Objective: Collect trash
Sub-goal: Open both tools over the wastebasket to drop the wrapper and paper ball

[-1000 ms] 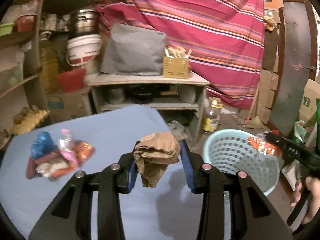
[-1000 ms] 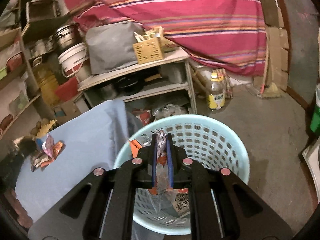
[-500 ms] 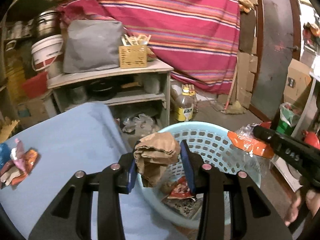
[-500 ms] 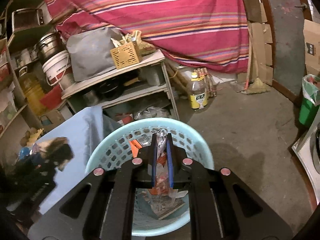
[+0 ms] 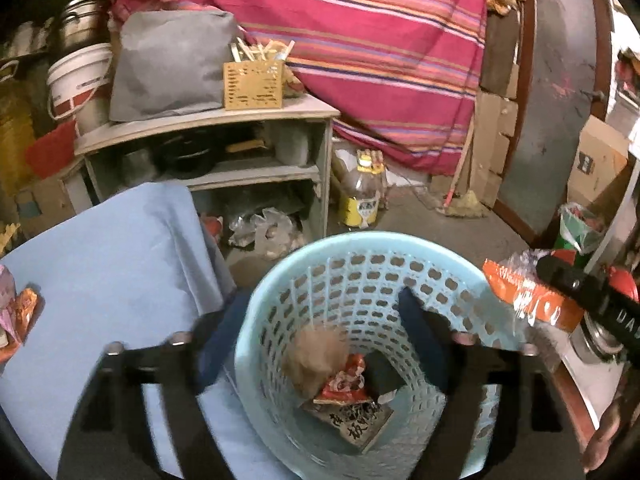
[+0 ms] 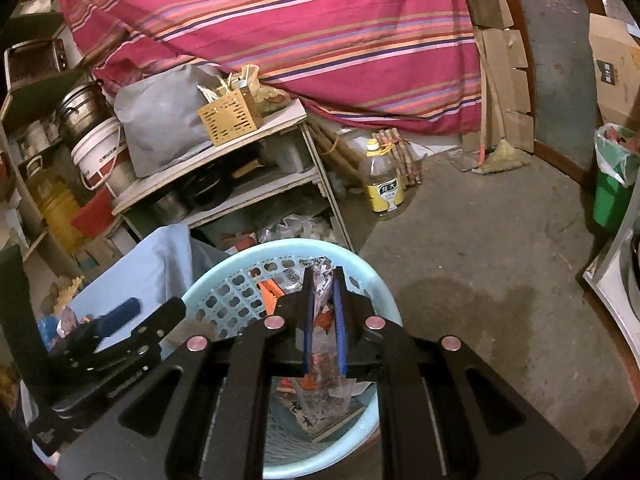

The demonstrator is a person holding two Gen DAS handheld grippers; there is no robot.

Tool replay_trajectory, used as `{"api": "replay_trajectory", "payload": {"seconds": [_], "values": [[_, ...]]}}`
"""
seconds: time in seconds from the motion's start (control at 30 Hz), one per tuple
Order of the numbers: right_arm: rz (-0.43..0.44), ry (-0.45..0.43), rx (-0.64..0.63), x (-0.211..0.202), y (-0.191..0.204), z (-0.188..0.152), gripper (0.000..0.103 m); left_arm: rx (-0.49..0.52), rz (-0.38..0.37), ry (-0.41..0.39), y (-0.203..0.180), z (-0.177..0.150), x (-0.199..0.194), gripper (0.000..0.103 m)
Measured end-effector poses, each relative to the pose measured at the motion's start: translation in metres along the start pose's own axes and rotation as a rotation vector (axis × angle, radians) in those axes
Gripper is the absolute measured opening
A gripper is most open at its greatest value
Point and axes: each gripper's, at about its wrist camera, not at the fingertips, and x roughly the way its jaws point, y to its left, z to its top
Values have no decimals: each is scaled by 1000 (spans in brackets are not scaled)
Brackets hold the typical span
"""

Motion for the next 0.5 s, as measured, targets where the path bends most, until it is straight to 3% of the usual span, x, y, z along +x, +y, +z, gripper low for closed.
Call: {"api": "replay_trajectory", "payload": {"seconds": [0.1,0.37,0.5], "values": [[-1,7,-6,3,4,0,10,-1,4,9,4,2,-2,79],[-3,16,-34,8,14,-1,10,-23,23,-9,23,-1,-23,95],[12,16,-70,13,27,-3,13,-8,56,-41,32,-3,-39,96]]}}
